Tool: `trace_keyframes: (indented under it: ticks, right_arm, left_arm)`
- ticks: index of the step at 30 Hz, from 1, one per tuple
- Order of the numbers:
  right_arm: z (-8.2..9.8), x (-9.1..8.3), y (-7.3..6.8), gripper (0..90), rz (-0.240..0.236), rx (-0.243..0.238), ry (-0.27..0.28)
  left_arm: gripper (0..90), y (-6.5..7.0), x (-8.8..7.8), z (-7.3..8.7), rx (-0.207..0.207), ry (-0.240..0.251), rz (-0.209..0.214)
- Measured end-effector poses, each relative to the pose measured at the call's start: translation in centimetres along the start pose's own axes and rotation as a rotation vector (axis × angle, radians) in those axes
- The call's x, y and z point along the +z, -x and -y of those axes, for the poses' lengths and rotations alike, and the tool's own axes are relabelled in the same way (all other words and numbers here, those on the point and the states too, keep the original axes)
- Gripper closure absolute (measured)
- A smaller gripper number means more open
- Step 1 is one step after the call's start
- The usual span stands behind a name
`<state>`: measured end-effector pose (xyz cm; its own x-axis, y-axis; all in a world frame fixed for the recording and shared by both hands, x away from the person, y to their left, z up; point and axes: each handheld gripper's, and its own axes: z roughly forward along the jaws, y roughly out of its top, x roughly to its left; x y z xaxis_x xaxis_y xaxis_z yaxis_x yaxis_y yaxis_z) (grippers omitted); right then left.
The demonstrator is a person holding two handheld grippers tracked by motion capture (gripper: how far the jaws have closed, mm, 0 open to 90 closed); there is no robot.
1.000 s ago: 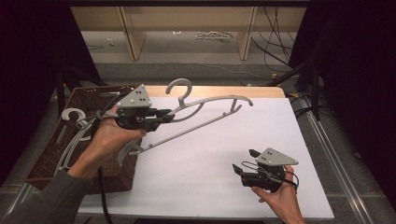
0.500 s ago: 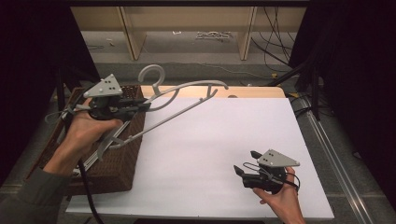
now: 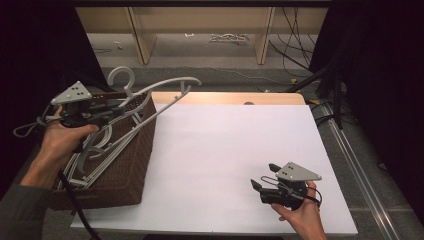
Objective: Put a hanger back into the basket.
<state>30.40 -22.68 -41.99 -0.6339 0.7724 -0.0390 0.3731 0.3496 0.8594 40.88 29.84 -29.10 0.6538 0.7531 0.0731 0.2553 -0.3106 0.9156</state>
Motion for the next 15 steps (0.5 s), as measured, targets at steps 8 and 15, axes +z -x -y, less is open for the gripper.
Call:
trace_keyframes:
  ticks: [8, 15]
  right_arm:
    - [0.2, 0.0, 0.0, 23.7, 0.002, -0.003, -0.006]
    - [0.3, -0.1, 0.0, 23.7, 0.002, 0.002, -0.009]
  left_arm:
    - [79.3, -2.2, -1.1, 2.0, -0.053, -0.004, -0.053]
    - [79.2, -3.7, -1.9, 3.8, -0.087, 0.009, -0.091]
